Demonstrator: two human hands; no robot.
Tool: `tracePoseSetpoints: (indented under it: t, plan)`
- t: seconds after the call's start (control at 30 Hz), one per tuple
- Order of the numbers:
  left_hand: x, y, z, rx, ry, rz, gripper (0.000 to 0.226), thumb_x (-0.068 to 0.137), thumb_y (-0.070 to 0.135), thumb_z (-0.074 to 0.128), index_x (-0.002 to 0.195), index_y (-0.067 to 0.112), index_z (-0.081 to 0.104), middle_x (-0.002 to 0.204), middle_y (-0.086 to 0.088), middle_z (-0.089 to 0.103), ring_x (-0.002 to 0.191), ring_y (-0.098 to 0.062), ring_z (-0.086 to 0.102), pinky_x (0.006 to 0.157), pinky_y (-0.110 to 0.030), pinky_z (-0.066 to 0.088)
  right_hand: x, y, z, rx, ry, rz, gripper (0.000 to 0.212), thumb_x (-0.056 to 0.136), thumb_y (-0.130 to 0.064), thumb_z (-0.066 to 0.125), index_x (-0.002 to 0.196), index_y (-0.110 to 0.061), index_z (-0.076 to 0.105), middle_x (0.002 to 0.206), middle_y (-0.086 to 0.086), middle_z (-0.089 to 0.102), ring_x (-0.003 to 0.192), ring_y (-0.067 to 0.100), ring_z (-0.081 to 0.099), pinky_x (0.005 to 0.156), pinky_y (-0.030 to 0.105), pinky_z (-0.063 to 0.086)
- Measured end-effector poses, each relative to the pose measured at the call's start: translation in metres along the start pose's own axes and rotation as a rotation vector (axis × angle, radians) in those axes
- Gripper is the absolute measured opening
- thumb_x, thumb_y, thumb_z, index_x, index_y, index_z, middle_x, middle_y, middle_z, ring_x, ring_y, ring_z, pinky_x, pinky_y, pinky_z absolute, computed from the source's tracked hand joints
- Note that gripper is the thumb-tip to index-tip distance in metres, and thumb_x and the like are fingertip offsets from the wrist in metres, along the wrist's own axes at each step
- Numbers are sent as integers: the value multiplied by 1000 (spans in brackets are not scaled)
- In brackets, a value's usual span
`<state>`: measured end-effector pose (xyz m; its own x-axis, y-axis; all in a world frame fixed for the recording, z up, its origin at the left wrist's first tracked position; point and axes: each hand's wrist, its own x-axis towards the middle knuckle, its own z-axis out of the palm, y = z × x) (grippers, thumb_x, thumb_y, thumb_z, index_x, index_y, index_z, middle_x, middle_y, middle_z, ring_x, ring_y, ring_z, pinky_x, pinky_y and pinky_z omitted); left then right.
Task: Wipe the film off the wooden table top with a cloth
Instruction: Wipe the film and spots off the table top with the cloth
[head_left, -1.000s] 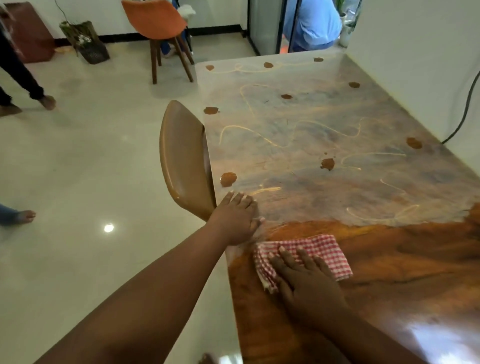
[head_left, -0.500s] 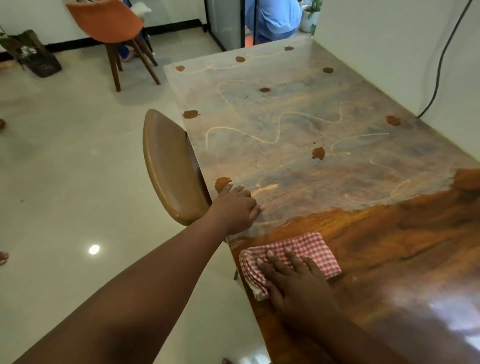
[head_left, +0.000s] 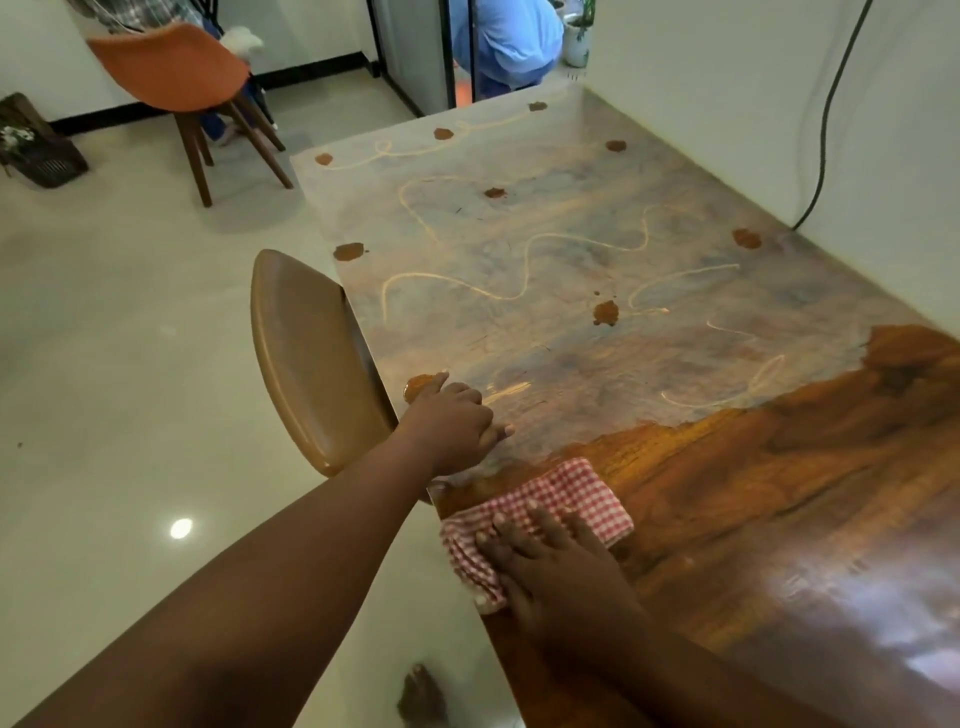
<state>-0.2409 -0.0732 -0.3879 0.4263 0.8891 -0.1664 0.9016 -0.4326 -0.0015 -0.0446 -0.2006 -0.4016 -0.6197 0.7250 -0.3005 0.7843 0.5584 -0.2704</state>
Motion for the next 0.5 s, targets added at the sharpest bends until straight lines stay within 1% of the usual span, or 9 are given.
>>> tracePoseSetpoints:
  t: [0.1, 0.13, 0.17, 0.2, 0.27, 0.37, 0.4, 0.43, 0.5]
  plan:
    - [12, -6, 1, 25, 78, 33, 57, 98, 54, 22, 99, 18, 67, 102, -3, 64, 98, -23, 57, 94, -39, 37, 10, 20, -12, -32, -13, 110, 57, 91, -60, 8, 147, -47, 9, 157, -12, 11, 146, 28, 3, 112, 53, -1]
    - [16, -7, 3, 13, 88, 32, 56, 98, 55, 22, 104, 19, 65, 107, -3, 62, 102, -23, 56, 92, -38, 38, 20, 20, -16, -26, -13, 157, 56, 93, -58, 11, 148, -46, 8, 158, -11, 10, 146, 29, 3, 112, 54, 1]
    - [21, -7, 5, -8, 85, 42, 54, 98, 55, 23, 110, 20, 62, 115, -3, 60, 108, -23, 53, 93, -38, 37, 32, 15, -20, -10, -1, 212, 55, 95, -56, 13, 148, -44, 9, 159, -9, 9, 146, 30, 3, 112, 56, 1]
    - [26, -8, 8, -28, 75, 61, 53, 97, 55, 24, 117, 21, 58, 124, -4, 57, 117, -23, 49, 98, -39, 35, 44, 6, -23, 13, 18, 262, 54, 96, -54, 15, 149, -41, 11, 159, -8, 9, 145, 31, 3, 112, 58, 0]
    - [35, -10, 10, -45, 27, 107, 54, 98, 54, 24, 135, 22, 47, 144, -5, 44, 134, -25, 35, 111, -41, 24, 62, -18, -24, 40, 56, 307, 56, 95, -53, 14, 149, -37, 17, 159, -4, 12, 145, 33, 3, 110, 60, -4]
    - [45, -17, 9, -17, -40, 190, 60, 98, 54, 21, 148, 21, 28, 157, -4, 23, 145, -26, 15, 117, -42, 6, 66, -48, -18, 43, 52, 269, 56, 94, -52, 16, 147, -36, 24, 157, -4, 21, 145, 35, 8, 110, 59, -3]
    - [48, -20, 8, -9, -55, 212, 61, 98, 54, 19, 150, 21, 24, 159, -4, 19, 146, -26, 12, 117, -42, 3, 60, -53, -15, 50, 49, 265, 54, 95, -52, 19, 146, -37, 28, 155, -6, 26, 144, 35, 14, 111, 59, 1]
    - [50, -23, 7, -10, -71, 226, 63, 98, 55, 18, 151, 21, 21, 159, -5, 16, 146, -26, 10, 117, -43, 2, 51, -56, -15, 48, 38, 261, 51, 95, -52, 22, 143, -39, 35, 151, -8, 35, 141, 33, 25, 110, 60, 11]
    - [52, -30, 4, -27, -111, 233, 64, 98, 57, 17, 152, 22, 16, 160, -4, 11, 147, -26, 7, 117, -43, 0, 30, -57, -16, -1, 5, 292, 45, 91, -53, 33, 131, -44, 51, 135, -14, 54, 126, 27, 51, 97, 57, 39]
